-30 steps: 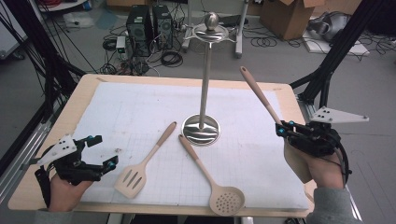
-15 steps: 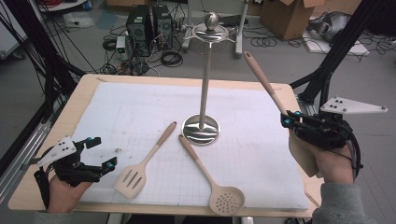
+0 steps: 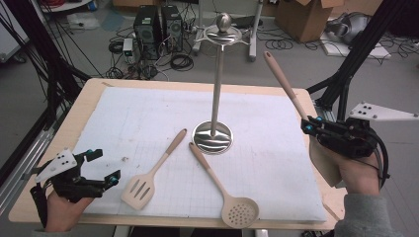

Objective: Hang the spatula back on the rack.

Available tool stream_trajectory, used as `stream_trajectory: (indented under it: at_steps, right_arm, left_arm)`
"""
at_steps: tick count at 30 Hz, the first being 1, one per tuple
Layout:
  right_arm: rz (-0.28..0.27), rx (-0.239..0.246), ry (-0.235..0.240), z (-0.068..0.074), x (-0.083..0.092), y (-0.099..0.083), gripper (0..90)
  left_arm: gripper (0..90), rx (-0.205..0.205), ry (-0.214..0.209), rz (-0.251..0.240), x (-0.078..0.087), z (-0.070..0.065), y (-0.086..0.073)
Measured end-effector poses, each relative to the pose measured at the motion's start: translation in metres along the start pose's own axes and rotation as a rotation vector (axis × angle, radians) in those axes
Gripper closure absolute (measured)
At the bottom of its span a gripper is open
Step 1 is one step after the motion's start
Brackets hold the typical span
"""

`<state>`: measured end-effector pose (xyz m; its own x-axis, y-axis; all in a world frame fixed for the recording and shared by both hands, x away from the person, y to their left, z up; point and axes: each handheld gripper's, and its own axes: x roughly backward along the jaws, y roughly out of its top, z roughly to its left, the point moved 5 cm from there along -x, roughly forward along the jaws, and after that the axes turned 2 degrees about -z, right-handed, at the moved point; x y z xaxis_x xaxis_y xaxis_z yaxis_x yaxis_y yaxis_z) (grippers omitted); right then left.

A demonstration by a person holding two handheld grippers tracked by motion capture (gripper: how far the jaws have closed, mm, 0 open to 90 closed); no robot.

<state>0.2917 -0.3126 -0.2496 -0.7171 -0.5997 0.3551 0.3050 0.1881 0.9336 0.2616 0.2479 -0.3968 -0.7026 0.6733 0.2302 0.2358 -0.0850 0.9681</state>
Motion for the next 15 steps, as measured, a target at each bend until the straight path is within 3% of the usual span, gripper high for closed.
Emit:
stream_trajectory:
  at_steps: [5,15]
  right_arm:
    - [-0.023,-0.014,0.004,-0.002,0.003,0.005,78.3]
    - [-0.036,0.011,0.024,0.006,0.004,0.018,78.3]
  left_arm:
    - [2.0,0.003,0.004,-0.003,0.002,0.002,0.000]
    - [2.1,0.002,-0.013,-0.005,-0.006,0.002,0.002]
